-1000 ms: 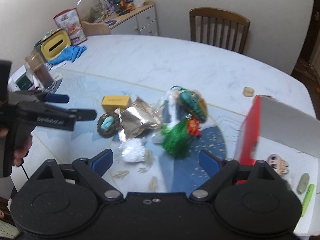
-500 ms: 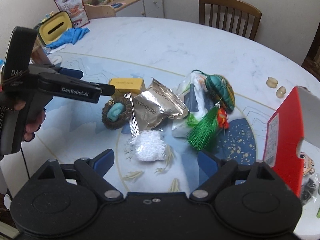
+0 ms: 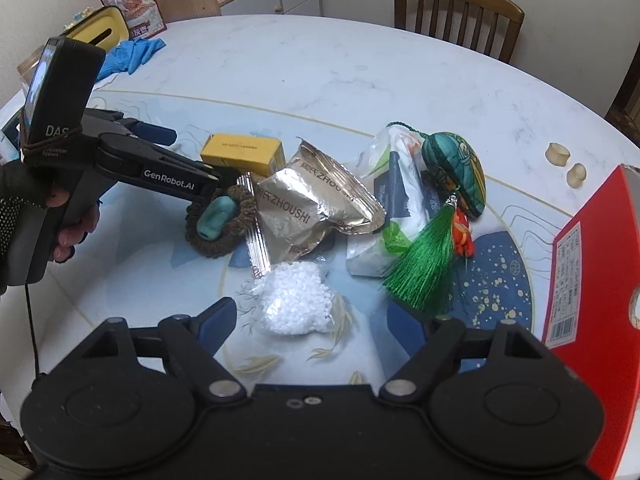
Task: Organize objects
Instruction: 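Grasp the yellow box with the left gripper while the right grasps the white fluffy ball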
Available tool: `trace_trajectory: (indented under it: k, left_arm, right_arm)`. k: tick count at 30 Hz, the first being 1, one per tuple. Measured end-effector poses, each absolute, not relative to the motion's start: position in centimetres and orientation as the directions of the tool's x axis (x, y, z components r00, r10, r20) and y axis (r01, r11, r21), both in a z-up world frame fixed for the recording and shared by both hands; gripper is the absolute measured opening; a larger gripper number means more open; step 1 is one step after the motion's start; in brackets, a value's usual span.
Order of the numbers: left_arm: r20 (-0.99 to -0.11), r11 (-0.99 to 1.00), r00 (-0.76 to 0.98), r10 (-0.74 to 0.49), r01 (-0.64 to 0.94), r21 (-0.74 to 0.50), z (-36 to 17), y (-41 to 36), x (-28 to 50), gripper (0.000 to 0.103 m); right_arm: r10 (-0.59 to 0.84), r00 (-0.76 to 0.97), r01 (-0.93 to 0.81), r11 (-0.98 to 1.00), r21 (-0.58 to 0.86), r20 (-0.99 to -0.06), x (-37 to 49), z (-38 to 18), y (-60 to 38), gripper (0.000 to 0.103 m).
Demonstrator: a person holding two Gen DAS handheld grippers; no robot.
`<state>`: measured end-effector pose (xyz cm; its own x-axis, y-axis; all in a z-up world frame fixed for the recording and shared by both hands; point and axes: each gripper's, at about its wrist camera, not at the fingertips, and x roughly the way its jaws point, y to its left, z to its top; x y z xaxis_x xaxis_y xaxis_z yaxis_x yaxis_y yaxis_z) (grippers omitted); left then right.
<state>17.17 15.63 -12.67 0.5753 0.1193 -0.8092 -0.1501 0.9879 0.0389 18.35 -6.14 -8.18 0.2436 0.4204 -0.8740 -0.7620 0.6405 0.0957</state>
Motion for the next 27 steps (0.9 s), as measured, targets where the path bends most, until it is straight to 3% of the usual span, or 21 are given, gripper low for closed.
trace_trajectory:
  k: [10, 14, 19, 27]
  left_arm:
    - [-0.785, 0.996, 0.614, 0.082, -0.07, 0.049, -13.2, 15.5, 18.8, 0.101]
    - [-0.776, 0.998, 0.628, 0.057, -0.055, 0.029, -13.1, 15.3, 19.1, 0.085]
    - [-0.771, 0.999, 0.636, 0.031, -0.027, 0.018, -12.8, 14.7, 19.3, 0.059]
    - [-0.783, 0.999, 0.622, 0.02, -0.032, 0.0, -12.3, 14.3, 19.5, 0.034]
  right_arm:
    - [0.4, 0.237, -0.779, 0.623, 0.073, -0.886, 18.2, -9.5, -4.7, 0.075]
    - [0.391, 0.241, -0.788, 0.614, 0.057, -0.888, 18.1, -9.9, -4.2, 0.067]
    - [0.389, 0.239, -0.792, 0.608, 0.053, -0.89, 18.0, -10.2, -3.9, 0.057]
    - [0.395, 0.244, -0.793, 0.606, 0.052, -0.885, 17.7, -10.0, -3.8, 0.046]
